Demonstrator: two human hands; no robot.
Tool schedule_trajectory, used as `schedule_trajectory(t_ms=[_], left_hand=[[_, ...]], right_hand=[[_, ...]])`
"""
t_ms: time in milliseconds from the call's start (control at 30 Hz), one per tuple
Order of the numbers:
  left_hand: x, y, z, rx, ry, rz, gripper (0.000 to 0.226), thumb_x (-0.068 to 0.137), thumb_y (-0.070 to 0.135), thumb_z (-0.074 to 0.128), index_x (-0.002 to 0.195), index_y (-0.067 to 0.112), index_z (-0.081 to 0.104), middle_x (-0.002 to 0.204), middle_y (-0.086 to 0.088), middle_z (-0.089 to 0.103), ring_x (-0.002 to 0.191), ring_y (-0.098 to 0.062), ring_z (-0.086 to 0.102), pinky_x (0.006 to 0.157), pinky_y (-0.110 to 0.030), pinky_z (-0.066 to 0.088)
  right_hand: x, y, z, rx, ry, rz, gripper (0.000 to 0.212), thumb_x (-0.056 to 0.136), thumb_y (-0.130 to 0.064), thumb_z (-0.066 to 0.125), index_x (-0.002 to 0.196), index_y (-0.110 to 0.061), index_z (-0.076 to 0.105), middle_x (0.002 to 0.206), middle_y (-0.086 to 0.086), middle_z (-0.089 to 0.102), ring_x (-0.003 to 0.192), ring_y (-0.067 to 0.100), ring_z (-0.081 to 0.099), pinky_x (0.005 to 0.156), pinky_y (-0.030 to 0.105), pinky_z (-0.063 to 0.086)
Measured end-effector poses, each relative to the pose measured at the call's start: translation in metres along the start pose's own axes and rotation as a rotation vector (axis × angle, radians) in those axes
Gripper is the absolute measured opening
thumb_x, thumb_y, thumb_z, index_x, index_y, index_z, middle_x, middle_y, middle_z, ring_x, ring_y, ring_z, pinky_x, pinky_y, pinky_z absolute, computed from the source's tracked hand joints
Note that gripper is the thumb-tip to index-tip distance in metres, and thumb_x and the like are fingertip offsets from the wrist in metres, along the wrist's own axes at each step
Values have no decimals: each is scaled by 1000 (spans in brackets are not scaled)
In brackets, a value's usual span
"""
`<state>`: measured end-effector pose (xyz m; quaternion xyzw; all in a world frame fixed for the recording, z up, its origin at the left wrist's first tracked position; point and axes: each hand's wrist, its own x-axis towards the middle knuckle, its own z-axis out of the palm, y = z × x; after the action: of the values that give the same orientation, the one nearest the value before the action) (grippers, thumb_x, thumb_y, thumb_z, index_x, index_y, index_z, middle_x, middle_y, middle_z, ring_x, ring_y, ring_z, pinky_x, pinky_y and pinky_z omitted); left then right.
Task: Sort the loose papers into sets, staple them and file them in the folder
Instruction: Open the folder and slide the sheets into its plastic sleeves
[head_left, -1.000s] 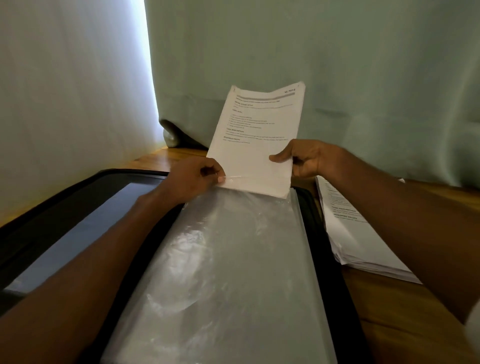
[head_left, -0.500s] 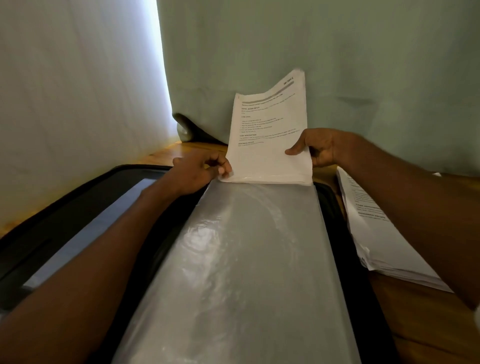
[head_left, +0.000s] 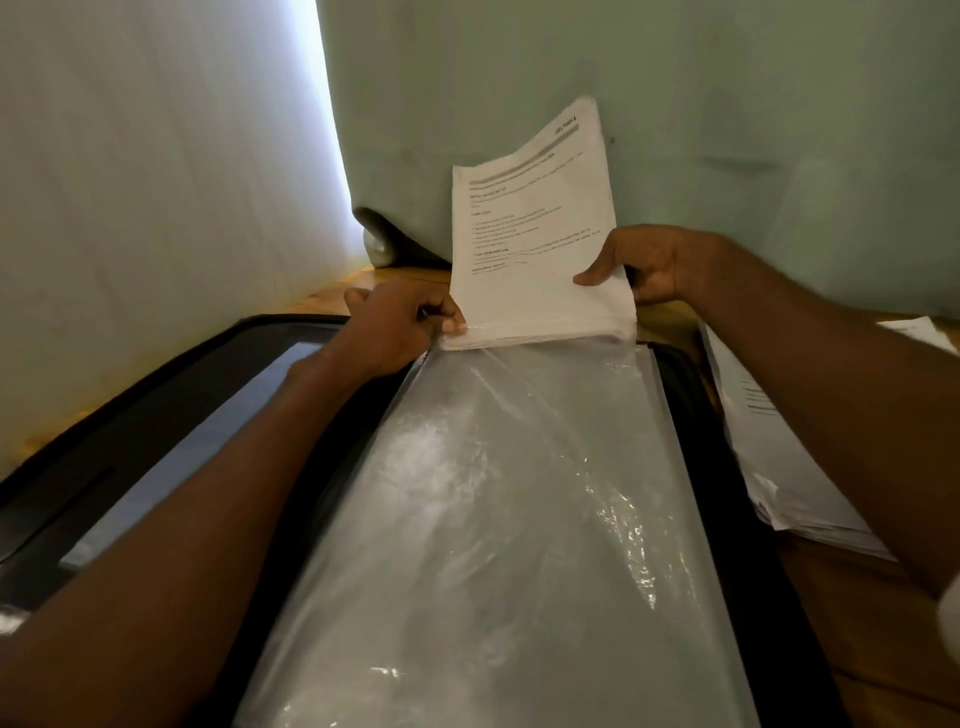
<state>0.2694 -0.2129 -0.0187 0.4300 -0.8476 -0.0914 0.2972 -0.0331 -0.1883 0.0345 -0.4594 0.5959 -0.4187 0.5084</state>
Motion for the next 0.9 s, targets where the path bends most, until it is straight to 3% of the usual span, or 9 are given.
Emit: schedule_trajectory(t_ms=[67, 300, 467, 533, 667, 733, 767, 833, 900], left_hand=[[1, -2, 1, 17, 27, -10, 11, 98, 31, 66, 89, 34, 71, 97, 22, 67, 104, -10, 58, 100, -44, 25], [6, -4, 1, 21, -41, -12, 19, 102, 36, 61, 88, 26, 69, 111, 8, 66, 106, -18, 59, 107, -59, 39], [4, 5, 8, -157, -96, 21, 28, 92, 54, 68, 88, 27, 74, 106, 11, 70, 103, -14, 60, 107, -61, 37], [4, 8, 12, -131, -63, 21, 24, 92, 49, 72, 87, 25, 73, 102, 11, 68, 96, -10, 58, 108, -57, 35], [7, 10, 18, -85, 11, 36, 18, 95, 38, 70, 87, 22, 71, 98, 10, 66, 88, -3, 56, 98, -36, 36], [6, 14, 18, -134, -16, 92, 15, 94, 32, 73, 84, 21, 72, 93, 13, 65, 84, 8, 56, 82, -8, 35], [5, 16, 18, -148, -36, 118, 16, 92, 31, 75, 80, 22, 72, 92, 13, 65, 84, 10, 56, 73, -1, 34], [5, 21, 21, -143, -51, 139, 17, 91, 31, 77, 77, 22, 71, 94, 10, 67, 86, 5, 57, 68, 1, 34], [4, 24, 24, -146, -32, 125, 16, 90, 31, 78, 81, 19, 74, 91, 9, 68, 86, -2, 59, 67, 3, 33]], right_hand=[[1, -6, 0, 23, -20, 10, 39, 89, 18, 56, 113, -8, 72, 111, 8, 77, 90, 24, 77, 66, 34, 62], [6, -1, 12, 44, -21, 53, 38, 87, 20, 54, 107, -6, 74, 103, 11, 79, 83, 29, 78, 59, 37, 61], [-1, 9, 13, 100, 62, 107, 44, 87, 17, 57, 121, -7, 71, 115, 13, 76, 101, 35, 74, 75, 45, 61], [-7, 15, 16, 142, 53, 119, 45, 88, 18, 56, 122, -7, 71, 116, 13, 75, 104, 35, 72, 76, 46, 61], [-25, 20, 16, 259, 27, 133, 39, 87, 18, 59, 116, -4, 72, 108, 16, 77, 86, 34, 77, 59, 46, 62], [-35, 21, 14, 201, 10, 129, 39, 86, 16, 63, 119, -4, 72, 110, 15, 77, 90, 30, 77, 63, 42, 64], [-39, 22, 14, 173, -14, 130, 40, 84, 14, 66, 120, -5, 71, 113, 14, 76, 94, 28, 76, 68, 40, 64], [-45, 21, 11, 141, -56, 125, 46, 79, 5, 74, 123, -6, 70, 119, 12, 74, 105, 26, 74, 81, 40, 63], [-43, 18, 10, 162, -27, 112, 48, 81, -9, 80, 127, -7, 68, 120, 12, 74, 106, 26, 74, 83, 44, 63]])
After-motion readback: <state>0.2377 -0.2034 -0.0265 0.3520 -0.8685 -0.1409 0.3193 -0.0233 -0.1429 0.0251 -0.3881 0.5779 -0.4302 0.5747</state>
